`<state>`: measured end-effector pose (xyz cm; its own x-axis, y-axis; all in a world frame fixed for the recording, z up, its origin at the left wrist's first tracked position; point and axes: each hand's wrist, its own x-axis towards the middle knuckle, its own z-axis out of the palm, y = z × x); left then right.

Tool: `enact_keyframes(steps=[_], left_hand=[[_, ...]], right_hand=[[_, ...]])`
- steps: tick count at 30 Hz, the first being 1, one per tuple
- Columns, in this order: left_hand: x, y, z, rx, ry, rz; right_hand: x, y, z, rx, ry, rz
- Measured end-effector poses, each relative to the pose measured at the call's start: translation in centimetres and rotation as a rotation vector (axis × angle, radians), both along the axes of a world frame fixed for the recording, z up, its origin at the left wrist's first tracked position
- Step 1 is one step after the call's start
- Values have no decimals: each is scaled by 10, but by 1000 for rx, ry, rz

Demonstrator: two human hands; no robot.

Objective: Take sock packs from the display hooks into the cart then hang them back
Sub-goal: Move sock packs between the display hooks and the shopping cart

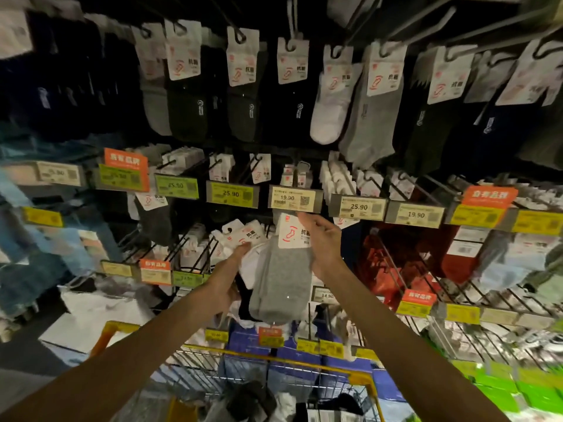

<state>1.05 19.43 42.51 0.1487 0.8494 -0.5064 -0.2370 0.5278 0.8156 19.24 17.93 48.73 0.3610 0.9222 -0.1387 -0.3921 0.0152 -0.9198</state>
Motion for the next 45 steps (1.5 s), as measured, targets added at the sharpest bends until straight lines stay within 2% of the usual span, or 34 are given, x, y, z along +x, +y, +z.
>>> enact_keyframes(steps=[13,24,31,36,45], left_hand=[[-5,23,4,-26,24,-72],[-2,21,0,20,57,-133],[-4,24,5,19,115,-111],[-8,27,3,27,56,-83],[5,31,3,1,58,-77]], right_hand=[[-12,23,15,-41,32,-97],[-11,23,3,-12,-25,-22],[-18,27,2,52,-75,-37],[-13,26,-4,90,-64,-110],[-5,36,-2,28,-94,-127]])
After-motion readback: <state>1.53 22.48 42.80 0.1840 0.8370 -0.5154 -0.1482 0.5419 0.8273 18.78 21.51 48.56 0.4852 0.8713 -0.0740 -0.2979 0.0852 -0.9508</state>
